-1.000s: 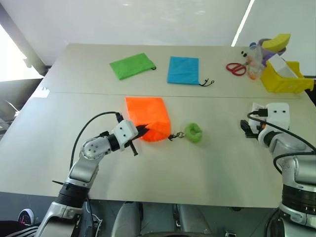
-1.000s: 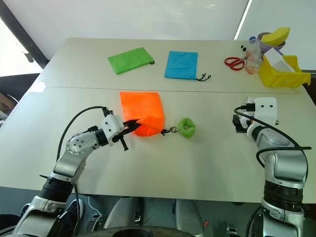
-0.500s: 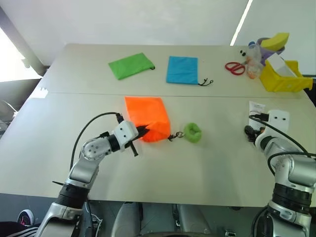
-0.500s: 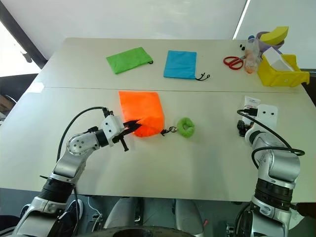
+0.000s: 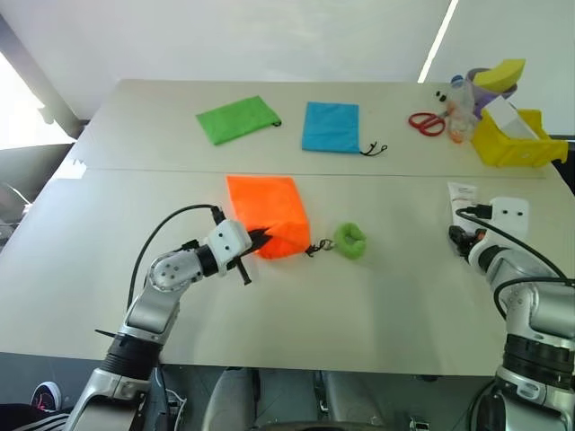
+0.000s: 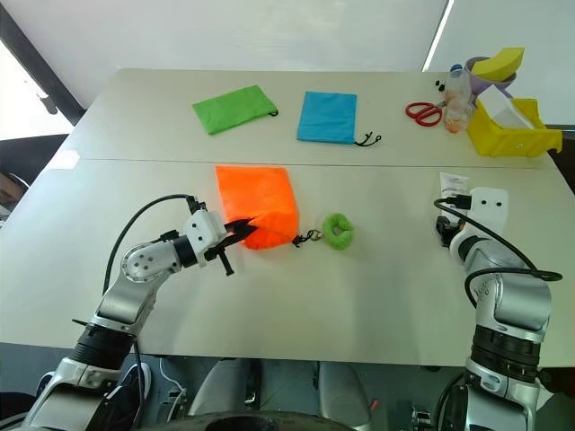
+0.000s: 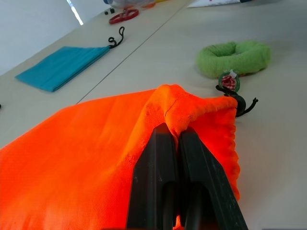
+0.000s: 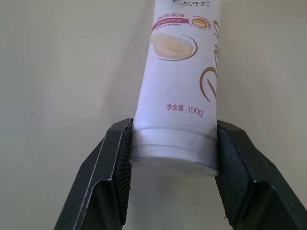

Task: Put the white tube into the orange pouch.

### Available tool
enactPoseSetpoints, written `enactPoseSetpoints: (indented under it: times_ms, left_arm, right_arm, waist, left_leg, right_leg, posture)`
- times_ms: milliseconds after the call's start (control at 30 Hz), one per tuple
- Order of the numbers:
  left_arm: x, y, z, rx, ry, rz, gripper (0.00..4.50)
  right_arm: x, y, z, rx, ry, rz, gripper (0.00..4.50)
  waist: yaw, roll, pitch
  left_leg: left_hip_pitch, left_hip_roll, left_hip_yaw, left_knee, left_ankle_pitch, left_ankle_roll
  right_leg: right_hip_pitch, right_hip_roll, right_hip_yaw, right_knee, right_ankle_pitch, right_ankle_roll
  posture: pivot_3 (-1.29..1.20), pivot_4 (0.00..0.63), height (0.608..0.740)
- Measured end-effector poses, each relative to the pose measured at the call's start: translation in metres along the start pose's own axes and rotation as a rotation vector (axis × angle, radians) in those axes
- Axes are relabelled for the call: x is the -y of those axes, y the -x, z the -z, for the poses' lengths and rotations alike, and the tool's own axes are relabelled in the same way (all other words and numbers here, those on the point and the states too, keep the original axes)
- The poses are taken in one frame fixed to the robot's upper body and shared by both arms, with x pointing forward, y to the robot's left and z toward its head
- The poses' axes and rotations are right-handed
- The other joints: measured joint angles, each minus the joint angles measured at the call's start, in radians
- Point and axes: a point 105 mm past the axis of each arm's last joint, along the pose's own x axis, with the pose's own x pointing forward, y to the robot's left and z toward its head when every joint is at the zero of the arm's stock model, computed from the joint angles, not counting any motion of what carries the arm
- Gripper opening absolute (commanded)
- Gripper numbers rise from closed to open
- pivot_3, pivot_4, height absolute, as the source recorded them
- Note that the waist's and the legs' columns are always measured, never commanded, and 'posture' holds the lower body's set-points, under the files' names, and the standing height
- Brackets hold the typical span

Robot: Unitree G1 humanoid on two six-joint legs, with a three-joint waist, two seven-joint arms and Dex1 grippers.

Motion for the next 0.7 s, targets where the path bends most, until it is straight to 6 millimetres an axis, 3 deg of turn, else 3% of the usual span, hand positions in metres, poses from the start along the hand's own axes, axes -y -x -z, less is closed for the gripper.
enactPoseSetpoints:
  times_ms: [133, 200, 300, 467, 700]
  left_arm:
    - [0.0, 0.0, 0.0, 0.0, -0.001, 0.0, 0.0]
    - [0.0, 0.0, 0.0, -0.001, -0.002, -0.001, 0.0]
    - [-0.001, 0.001, 0.0, 0.001, 0.006, -0.016, 0.0]
    - [0.0, 0.004, 0.002, -0.003, 0.016, -0.028, 0.0]
    - [0.002, 0.006, -0.002, 0.006, 0.015, 0.004, 0.0]
  right_arm:
    - [-0.026, 0.003, -0.006, 0.022, 0.009, -0.199, 1.83]
    - [-0.044, 0.015, -0.016, 0.053, 0.039, -0.364, 1.83]
    - [-0.079, 0.059, -0.024, 0.104, 0.124, -0.708, 1.83]
    - [-0.104, 0.117, 0.003, -0.009, 0.181, -1.078, 1.83]
    - [-0.134, 0.159, 0.037, -0.138, 0.288, -1.323, 1.83]
  waist:
    - [0.0, 0.001, 0.001]
    - [0.002, 0.001, 0.001]
    - [0.006, 0.001, 0.001]
    - [0.009, 0.001, 0.001]
    - [0.004, 0.0, 0.001]
  left_leg:
    - [-0.001, 0.0, 0.0, 0.0, 0.0, 0.0]
    - [-0.002, 0.0, 0.0, 0.0, 0.0, 0.0]
    - [-0.006, 0.0, -0.003, 0.0, 0.0, 0.0]
    - [-0.007, -0.001, -0.003, 0.002, 0.0, 0.0]
    - [-0.004, -0.001, -0.003, 0.003, 0.002, 0.004]
  right_leg:
    - [0.0, 0.0, 0.0, 0.0, 0.0, 0.0]
    - [-0.002, 0.0, 0.0, 0.0, 0.0, 0.0]
    - [-0.002, 0.001, -0.003, -0.001, 0.0, 0.0]
    - [-0.002, 0.0, -0.002, -0.003, 0.0, 0.0]
    - [0.001, 0.002, -0.002, -0.002, 0.001, 0.001]
  posture:
    - [0.0, 0.15, 0.74]
    - [0.0, 0.15, 0.74]
    - [0.0, 0.15, 0.74]
    - [0.0, 0.15, 0.74]
    - [0.0, 0.15, 0.74]
